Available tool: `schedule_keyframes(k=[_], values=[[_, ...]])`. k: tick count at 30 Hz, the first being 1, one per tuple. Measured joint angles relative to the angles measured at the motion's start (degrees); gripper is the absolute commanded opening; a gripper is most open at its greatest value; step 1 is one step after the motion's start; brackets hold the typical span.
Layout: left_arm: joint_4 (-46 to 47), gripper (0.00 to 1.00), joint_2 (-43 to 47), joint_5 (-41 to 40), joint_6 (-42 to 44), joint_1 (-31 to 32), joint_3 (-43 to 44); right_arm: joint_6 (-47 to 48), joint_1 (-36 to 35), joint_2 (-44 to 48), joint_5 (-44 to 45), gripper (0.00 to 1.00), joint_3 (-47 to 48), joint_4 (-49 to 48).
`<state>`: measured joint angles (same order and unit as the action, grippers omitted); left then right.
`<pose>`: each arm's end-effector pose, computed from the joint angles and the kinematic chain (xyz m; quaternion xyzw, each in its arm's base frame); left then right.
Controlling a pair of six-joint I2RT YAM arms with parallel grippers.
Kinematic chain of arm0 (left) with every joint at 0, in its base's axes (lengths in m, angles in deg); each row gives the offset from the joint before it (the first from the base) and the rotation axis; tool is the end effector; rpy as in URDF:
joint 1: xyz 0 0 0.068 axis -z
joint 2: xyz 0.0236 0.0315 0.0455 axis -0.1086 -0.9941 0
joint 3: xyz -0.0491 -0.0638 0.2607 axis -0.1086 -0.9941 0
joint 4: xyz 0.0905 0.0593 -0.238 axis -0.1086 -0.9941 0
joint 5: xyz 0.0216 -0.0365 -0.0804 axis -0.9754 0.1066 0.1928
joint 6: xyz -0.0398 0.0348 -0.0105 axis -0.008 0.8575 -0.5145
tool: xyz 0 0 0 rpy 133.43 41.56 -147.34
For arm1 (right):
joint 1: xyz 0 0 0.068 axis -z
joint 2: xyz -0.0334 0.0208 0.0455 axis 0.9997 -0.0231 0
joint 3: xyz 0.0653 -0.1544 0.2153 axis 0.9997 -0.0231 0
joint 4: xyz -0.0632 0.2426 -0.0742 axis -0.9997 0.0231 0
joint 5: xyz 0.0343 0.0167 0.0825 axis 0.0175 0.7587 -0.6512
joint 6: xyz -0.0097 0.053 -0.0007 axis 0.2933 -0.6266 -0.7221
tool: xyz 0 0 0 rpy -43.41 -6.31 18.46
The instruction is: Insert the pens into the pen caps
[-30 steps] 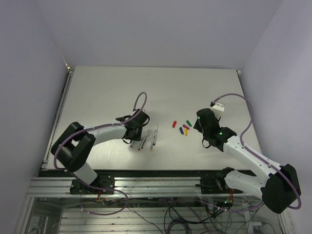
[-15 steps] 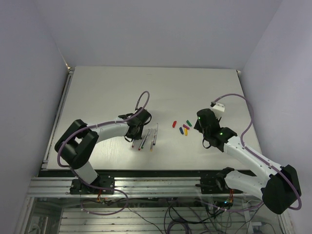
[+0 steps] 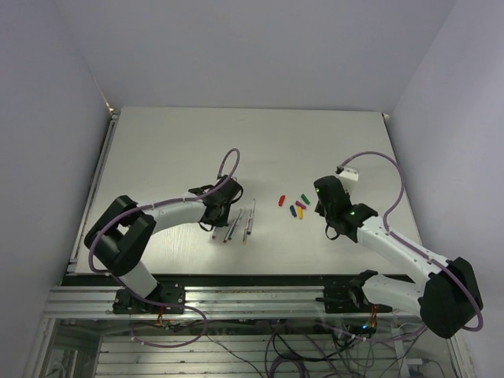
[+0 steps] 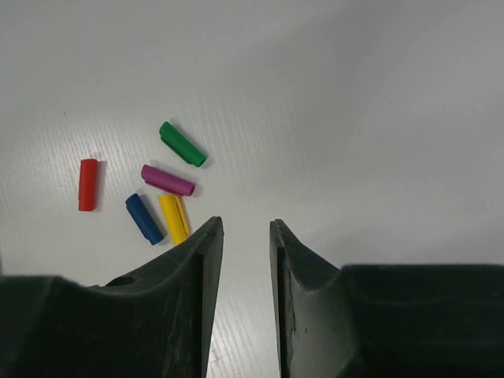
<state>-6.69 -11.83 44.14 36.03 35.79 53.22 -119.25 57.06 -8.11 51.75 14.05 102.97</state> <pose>0.2256 -0.1916 0.1545 0.0965 0.9669 -0.0162 0.2358 0.1946 0.0964 0.2228 0.1688 0.8823 -0.0185 0.4389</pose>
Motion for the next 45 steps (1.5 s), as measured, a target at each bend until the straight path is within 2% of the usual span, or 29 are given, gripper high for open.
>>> schedule_keyframes(k=[5, 12, 16, 20, 31, 45], values=[[-1.8, 0.07, 2.2, 0.0, 0.0, 0.0, -1.0, 1.3, 0.0, -2.8, -2.4, 0.35, 0.0, -0.5], [-3.5, 0.07, 9.4, 0.9, 0.6, 0.0, -1.2, 6.4, 0.0, -5.9, -7.6, 0.35, 0.5, -3.9], [-3.0, 0.07, 14.4, 2.2, 0.6, 0.0, -1.7, 10.6, 0.0, -9.0, -11.4, 0.38, 2.7, -5.2], [-2.5, 0.07, 18.0, 3.1, 0.3, 0.0, -2.7, 15.5, 0.0, -13.2, -15.0, 0.36, 6.8, -5.8], [-2.2, 0.07, 18.5, 3.6, 0.3, 0.0, -4.4, 25.2, 0.0, -22.7, -20.1, 0.31, 13.4, -6.2], [-2.0, 0.07, 18.6, 3.6, 0.2, 0.1, -5.2, 27.3, 0.2, -27.9, -21.6, 0.32, 13.4, -6.8]])
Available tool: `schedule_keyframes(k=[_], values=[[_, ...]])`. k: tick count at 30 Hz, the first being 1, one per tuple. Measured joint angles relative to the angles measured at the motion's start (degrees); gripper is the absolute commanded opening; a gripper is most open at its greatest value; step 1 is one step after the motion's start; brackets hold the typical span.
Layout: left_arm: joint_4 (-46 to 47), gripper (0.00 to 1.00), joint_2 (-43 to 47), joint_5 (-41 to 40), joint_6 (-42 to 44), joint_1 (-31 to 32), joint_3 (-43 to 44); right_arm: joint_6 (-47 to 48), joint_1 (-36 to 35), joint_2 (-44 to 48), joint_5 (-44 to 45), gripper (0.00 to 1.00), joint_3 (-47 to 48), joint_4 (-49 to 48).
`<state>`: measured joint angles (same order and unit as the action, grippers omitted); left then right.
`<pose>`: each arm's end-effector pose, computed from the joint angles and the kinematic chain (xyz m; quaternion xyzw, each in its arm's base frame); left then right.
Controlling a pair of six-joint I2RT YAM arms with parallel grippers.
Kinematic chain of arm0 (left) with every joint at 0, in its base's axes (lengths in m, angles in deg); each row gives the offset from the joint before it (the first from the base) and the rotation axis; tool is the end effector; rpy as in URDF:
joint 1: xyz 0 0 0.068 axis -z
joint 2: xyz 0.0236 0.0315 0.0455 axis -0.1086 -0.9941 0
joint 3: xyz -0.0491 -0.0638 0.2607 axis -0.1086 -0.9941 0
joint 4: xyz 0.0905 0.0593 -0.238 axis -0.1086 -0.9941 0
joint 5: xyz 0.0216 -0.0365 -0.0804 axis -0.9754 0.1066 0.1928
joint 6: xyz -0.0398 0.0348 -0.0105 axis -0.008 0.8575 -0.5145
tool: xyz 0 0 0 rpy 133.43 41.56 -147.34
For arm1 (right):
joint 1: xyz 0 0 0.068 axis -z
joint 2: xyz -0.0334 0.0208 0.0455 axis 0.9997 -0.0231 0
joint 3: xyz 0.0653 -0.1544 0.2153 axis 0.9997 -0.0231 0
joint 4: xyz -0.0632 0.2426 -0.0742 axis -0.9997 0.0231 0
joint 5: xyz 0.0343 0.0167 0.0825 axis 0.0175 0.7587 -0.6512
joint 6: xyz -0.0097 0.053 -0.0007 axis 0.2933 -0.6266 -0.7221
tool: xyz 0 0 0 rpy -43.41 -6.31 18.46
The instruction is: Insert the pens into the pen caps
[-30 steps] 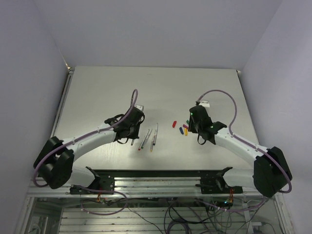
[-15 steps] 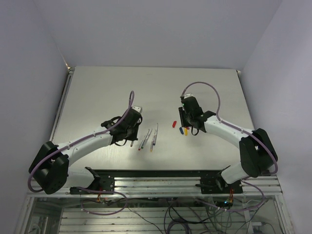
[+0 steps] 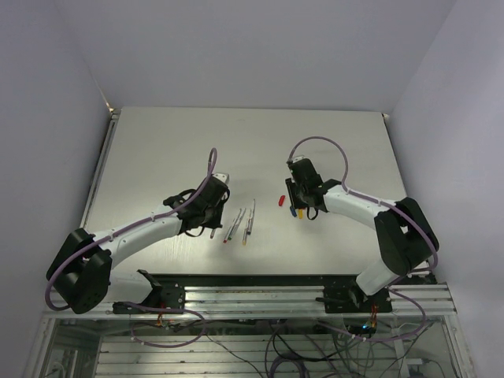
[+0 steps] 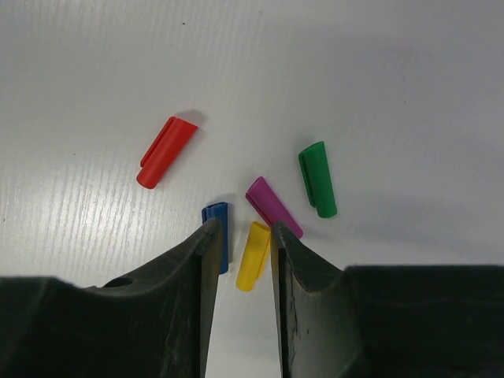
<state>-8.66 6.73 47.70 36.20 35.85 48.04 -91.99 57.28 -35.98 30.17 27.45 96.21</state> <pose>0.1921 -0.1647 0.2092 0.0930 0.9454 -0.0978 0.2965 0.2703 0.1560 0.1789 -0.1239 0.9417 0.0163 0.3125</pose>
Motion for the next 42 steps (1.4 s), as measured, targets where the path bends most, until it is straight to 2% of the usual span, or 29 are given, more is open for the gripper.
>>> schedule_keyframes(k=[33, 39, 42], values=[[-0.3, 0.07, -0.6, -0.1, 0.0, 0.0, 0.0, -0.3, 4.7, -5.8, -1.4, 0.3, -0.5, -5.3], [-0.3, 0.07, -0.6, -0.2, 0.0, 0.0, 0.0, -0.5, 4.7, -6.0, -1.5, 0.23, -0.5, -5.6], [-0.3, 0.07, -0.6, -0.3, 0.0, 0.0, 0.0, -0.9, 4.7, -6.0, -2.0, 0.07, -0.4, -5.6]])
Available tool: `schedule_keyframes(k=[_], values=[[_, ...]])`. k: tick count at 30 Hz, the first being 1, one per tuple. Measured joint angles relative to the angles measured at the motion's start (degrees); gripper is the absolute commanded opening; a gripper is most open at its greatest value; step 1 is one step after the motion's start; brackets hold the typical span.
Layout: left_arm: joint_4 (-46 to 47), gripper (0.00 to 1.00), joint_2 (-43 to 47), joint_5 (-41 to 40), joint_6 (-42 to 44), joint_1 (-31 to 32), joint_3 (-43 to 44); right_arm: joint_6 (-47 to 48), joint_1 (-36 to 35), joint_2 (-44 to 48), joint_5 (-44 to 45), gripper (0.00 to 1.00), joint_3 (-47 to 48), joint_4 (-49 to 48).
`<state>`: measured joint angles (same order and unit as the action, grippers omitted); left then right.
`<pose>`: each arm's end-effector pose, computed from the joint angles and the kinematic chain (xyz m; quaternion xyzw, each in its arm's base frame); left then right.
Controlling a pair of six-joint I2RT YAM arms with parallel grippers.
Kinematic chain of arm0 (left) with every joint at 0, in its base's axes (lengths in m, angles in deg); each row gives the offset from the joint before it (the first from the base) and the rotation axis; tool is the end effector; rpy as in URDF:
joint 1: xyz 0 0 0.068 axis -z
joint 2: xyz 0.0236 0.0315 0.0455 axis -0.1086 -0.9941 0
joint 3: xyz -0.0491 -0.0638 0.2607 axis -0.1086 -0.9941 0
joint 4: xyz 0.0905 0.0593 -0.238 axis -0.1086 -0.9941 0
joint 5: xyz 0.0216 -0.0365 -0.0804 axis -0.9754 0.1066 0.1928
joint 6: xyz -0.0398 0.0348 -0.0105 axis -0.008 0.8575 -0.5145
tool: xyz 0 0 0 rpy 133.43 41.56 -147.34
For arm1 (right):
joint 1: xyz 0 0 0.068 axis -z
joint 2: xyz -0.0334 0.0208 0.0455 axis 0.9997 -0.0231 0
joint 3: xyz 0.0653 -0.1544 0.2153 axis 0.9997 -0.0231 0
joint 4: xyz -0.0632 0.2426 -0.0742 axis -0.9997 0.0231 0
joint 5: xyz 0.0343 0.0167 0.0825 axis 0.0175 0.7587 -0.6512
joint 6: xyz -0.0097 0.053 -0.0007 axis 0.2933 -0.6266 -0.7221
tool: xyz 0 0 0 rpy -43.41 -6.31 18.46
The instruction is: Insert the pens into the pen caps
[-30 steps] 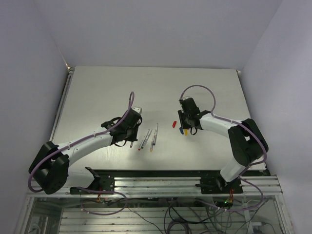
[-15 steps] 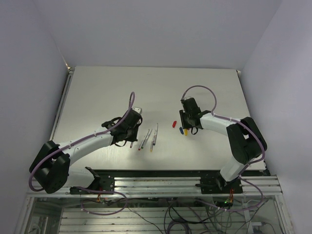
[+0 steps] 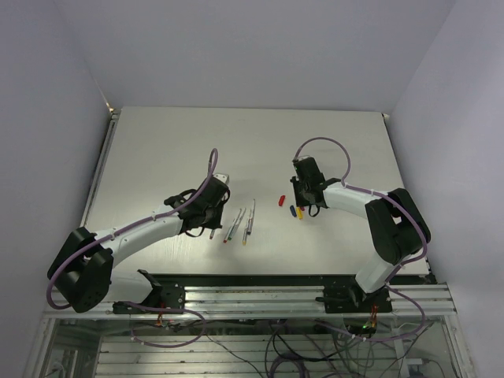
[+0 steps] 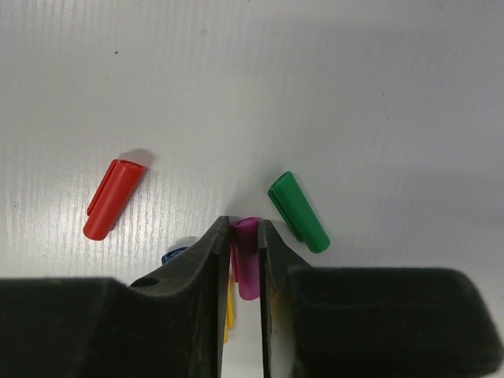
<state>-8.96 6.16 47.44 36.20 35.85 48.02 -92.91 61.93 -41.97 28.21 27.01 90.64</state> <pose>0.1925 -0.1648 0.2064 0.0933 0.9475 -0.0916 0.2918 0.2928 0.1403 0.1513 -0.0841 0.9497 0.0189 0.3011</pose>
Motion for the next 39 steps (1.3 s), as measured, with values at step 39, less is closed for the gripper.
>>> schedule_keyframes(k=[39], values=[[31.1, 0.07, 12.7, 14.7, 2.0, 0.1, -7.3, -4.8, -14.1, 30.6, 1.3, 0.0, -3.0, -20.2]])
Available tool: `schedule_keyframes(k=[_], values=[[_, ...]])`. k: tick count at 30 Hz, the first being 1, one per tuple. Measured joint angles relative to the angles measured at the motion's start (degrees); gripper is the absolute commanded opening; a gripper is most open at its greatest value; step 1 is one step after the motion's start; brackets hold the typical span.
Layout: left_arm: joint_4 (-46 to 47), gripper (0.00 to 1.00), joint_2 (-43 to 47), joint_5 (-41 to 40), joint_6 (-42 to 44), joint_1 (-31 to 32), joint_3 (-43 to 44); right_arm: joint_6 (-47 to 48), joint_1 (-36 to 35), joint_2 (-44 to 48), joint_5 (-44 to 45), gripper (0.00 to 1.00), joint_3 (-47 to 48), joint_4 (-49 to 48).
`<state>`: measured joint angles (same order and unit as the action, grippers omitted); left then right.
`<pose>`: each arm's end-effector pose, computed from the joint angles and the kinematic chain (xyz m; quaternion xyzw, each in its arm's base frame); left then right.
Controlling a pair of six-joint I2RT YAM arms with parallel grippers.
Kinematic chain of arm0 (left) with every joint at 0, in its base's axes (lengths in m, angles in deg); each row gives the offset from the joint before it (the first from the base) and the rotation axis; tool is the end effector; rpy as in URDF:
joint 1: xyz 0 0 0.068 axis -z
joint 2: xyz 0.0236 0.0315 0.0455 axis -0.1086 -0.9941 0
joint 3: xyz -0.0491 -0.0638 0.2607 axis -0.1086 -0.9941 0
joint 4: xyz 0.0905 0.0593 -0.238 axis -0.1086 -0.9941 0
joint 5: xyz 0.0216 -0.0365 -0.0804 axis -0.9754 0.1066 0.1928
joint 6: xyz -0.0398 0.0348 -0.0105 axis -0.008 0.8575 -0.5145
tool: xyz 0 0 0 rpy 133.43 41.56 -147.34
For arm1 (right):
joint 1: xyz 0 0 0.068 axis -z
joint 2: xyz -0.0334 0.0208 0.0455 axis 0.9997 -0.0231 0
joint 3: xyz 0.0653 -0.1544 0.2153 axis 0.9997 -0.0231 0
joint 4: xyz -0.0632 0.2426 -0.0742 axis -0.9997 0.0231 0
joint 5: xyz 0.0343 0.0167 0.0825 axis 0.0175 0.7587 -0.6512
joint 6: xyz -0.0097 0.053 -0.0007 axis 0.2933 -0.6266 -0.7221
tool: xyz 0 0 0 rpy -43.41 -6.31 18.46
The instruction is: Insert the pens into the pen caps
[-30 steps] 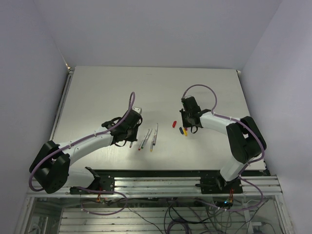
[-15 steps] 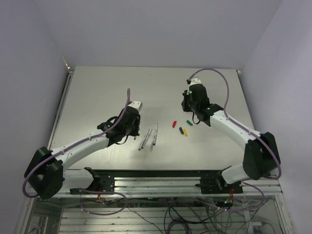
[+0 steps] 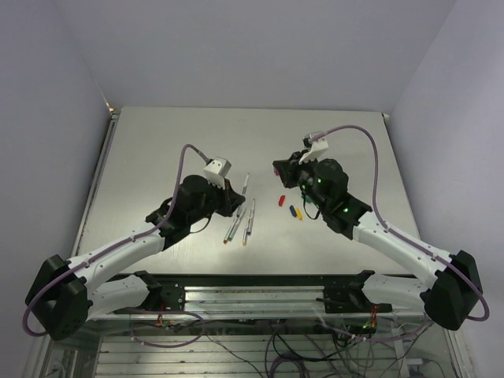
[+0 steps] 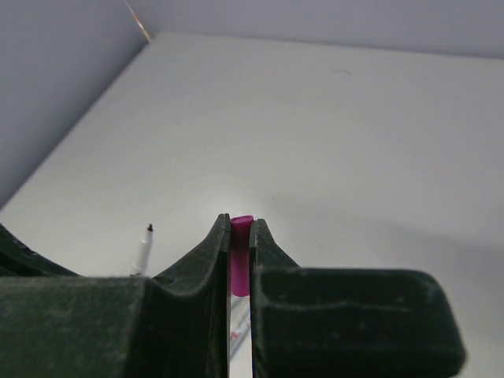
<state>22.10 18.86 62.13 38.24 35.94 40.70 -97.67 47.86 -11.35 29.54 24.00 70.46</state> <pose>0.1813 -0.1675 0.2616 0.1375 0.8045 -0.3433 0.4648 0.2103 0.1720 0.3190 -0.0825 0.7517 0.2536 0.6031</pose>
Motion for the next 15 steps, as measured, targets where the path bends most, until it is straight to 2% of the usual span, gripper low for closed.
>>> schedule_keyframes(k=[9, 15], values=[[10.3, 0.07, 0.9, 6.4, -4.5, 0.0, -2.4, -0.3, -3.1, 1.4, 0.3, 0.0, -5.4, -16.4], [12.9, 0.07, 1.9, 8.4, -5.3, 0.0, -3.2, -1.7, -3.7, 1.3, 1.1, 0.0, -6.3, -23.6]])
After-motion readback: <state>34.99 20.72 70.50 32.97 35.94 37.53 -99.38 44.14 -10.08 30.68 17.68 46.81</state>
